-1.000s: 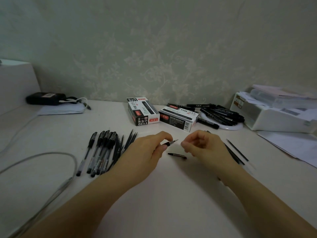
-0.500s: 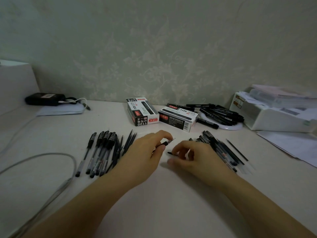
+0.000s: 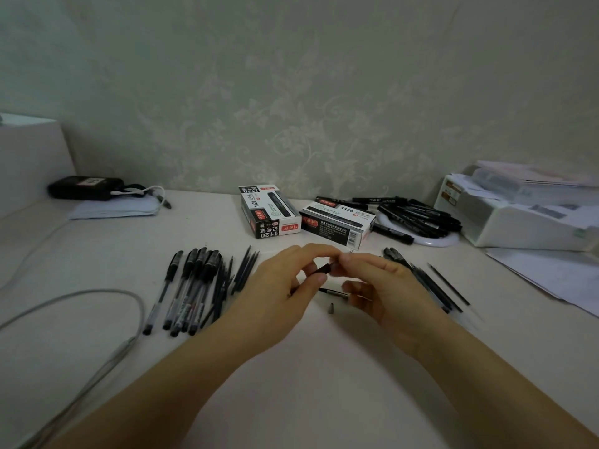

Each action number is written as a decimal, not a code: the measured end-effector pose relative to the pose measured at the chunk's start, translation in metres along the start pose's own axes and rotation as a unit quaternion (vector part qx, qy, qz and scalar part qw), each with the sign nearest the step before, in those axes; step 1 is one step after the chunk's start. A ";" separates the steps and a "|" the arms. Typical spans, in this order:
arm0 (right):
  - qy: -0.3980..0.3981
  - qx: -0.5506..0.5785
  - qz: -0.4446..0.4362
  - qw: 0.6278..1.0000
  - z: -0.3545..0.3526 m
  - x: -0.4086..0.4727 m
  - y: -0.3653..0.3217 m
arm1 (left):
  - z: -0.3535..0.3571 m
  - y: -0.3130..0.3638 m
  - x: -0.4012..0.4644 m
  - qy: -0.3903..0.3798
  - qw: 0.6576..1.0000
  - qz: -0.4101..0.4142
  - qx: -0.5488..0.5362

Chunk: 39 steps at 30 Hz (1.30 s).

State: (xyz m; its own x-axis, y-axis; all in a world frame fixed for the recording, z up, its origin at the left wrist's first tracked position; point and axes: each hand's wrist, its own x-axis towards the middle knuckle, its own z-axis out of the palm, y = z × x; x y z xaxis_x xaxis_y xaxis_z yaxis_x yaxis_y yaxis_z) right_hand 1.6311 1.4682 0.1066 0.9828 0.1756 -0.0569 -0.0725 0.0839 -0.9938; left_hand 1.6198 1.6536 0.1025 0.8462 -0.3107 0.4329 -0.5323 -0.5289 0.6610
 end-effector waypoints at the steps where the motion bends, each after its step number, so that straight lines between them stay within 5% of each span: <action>1: 0.022 0.015 -0.007 1.000 -0.002 0.001 -0.001 | 0.000 0.000 0.000 0.001 1.000 -0.003 0.003; 6: 0.150 0.148 -0.036 0.977 -0.014 0.007 -0.006 | 0.000 -0.002 -0.001 0.006 0.999 -0.011 0.031; 13: 0.059 0.139 0.015 0.988 -0.004 0.004 0.000 | -0.001 -0.001 -0.001 0.009 1.000 -0.006 0.026; 20: 0.126 0.152 -0.035 0.980 -0.015 0.006 -0.011 | 0.002 -0.003 -0.001 0.005 0.999 -0.013 0.029; 23: 0.216 -0.108 -0.102 0.965 -0.039 0.006 -0.022 | 0.002 -0.007 0.000 0.013 0.999 -0.019 0.034; 25: 0.272 -0.371 -0.126 0.879 -0.058 0.007 -0.022 | 0.001 -0.008 0.000 0.018 0.999 -0.022 0.034; 27: 0.304 -0.499 -0.116 0.803 -0.073 0.008 -0.020 | 0.001 -0.009 0.000 0.020 0.999 -0.023 0.036; 32: 0.301 -0.604 -0.003 0.738 -0.089 0.013 -0.014 | 0.002 -0.009 0.000 0.022 0.999 -0.020 0.040; 39: 0.284 -0.634 0.034 0.719 -0.090 0.014 -0.009 | 0.000 -0.013 0.000 0.036 0.997 -0.038 0.062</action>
State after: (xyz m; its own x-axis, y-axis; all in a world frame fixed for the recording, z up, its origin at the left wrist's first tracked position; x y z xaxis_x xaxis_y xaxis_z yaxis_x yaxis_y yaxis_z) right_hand 1.6611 1.3815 0.1065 0.9214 -0.3216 0.2180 -0.2643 -0.9301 -0.2550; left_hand 1.6265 1.6601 0.0939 0.8774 -0.2107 0.4311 -0.4565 -0.6434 0.6146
